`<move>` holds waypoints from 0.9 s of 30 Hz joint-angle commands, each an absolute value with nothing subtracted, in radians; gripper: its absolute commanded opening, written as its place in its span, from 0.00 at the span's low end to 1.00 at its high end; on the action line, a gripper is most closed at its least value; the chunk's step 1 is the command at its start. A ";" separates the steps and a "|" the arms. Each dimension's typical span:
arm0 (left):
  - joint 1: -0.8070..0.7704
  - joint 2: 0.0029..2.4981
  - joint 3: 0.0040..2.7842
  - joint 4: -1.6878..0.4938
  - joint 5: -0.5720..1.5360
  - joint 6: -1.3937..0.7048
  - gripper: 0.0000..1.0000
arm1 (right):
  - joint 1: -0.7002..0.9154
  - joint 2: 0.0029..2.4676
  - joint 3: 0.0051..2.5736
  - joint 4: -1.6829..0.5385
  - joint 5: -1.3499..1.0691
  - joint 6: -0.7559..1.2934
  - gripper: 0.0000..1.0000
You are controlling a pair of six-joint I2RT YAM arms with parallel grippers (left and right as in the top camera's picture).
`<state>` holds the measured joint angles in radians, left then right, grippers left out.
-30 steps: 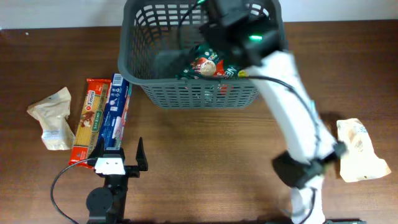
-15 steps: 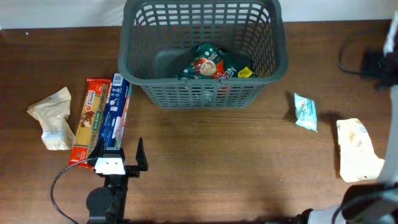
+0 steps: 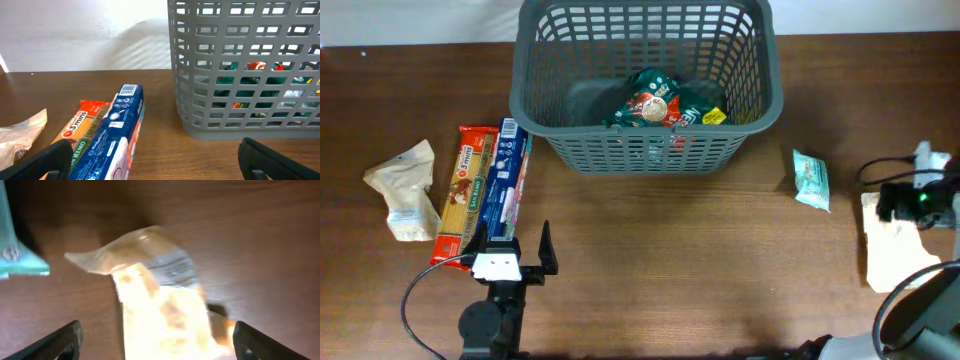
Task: Pack container
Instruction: 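Grasp the clear wrapped pastry on the right with right gripper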
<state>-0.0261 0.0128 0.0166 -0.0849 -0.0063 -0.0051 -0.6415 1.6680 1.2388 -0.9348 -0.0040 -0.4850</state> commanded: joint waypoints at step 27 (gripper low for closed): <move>-0.030 0.006 0.009 -0.083 0.004 -0.011 0.99 | -0.553 1.811 1.955 -1.121 -0.418 -0.070 0.04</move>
